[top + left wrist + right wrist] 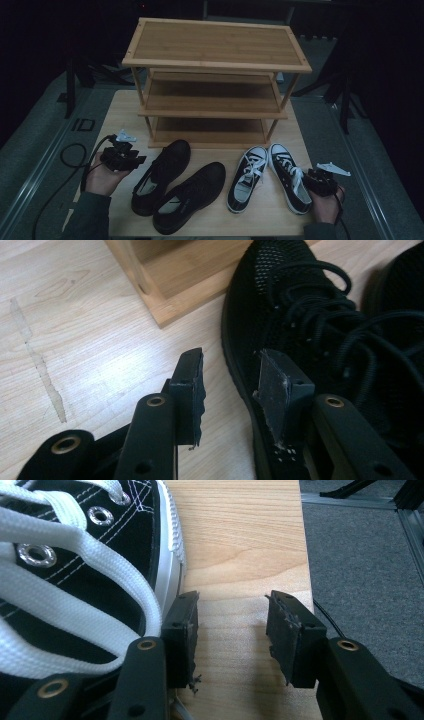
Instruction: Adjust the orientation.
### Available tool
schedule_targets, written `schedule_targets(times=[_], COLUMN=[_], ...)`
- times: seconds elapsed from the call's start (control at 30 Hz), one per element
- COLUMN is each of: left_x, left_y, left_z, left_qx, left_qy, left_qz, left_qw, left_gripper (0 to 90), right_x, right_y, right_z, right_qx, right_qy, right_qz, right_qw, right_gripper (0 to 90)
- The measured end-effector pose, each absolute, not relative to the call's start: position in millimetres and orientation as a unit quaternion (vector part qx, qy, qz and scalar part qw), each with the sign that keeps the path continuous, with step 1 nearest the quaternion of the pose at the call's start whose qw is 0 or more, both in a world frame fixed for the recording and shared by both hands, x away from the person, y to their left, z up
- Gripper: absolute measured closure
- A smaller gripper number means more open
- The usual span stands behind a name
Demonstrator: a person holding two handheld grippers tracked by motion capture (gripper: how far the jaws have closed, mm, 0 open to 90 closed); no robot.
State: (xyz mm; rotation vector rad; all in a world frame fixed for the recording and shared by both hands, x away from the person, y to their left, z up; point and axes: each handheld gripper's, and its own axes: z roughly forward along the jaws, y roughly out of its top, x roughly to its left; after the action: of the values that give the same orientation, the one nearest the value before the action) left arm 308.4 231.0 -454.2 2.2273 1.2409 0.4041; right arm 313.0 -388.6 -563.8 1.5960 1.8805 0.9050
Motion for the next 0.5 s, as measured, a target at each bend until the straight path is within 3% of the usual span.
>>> schedule_targets(times=[0.5], left_x=[298], left_y=[220], left_z=[-442], left_qx=[0.841], left_qy=[0.443], left_qz=[0.143], left_qw=[0.275], left_gripper=[61.6], right_x=[313], right_y=[-389], right_z=[-564], right_qx=[0.587], right_qy=[0.692], right_qz=[0.333], right_qw=[0.254], right_gripper=[55.3])
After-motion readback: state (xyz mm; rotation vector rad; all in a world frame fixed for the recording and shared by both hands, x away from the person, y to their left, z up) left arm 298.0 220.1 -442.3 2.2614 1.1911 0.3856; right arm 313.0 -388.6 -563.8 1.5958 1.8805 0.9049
